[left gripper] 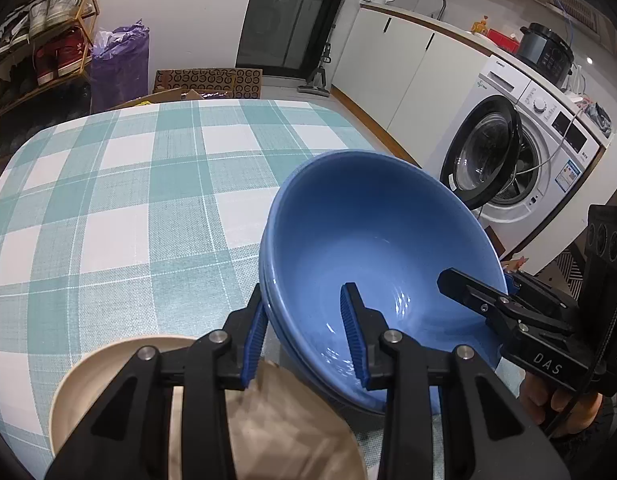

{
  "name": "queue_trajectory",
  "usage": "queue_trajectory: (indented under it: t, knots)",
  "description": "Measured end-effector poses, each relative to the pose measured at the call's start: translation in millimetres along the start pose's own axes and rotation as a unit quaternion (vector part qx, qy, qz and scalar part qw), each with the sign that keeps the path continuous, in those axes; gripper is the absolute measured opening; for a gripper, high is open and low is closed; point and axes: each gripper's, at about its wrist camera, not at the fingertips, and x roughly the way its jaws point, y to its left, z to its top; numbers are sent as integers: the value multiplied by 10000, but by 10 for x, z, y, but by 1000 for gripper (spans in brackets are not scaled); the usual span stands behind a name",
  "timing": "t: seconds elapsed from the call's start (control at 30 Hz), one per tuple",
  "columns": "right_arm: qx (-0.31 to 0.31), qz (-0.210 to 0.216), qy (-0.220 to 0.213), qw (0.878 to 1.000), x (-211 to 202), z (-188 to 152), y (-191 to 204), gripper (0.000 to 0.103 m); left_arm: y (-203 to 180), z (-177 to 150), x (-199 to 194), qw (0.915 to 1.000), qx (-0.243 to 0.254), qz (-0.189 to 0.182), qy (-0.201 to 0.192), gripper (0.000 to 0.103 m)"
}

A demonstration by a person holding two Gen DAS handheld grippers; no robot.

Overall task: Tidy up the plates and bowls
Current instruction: 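Lift and carry the bowl stack with both tools over the beige plates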

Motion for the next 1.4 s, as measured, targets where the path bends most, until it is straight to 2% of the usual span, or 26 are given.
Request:
queue_trajectory:
  t: [0.63, 1.4]
  knots:
    - [-15, -96, -59, 9999, -64, 17, -8, 44, -80, 15, -70, 9999, 103, 63, -104, 35]
    - [-158, -85, -389, 9991, -469, 7, 159, 44, -174, -20, -445, 9989, 200, 85, -426, 35]
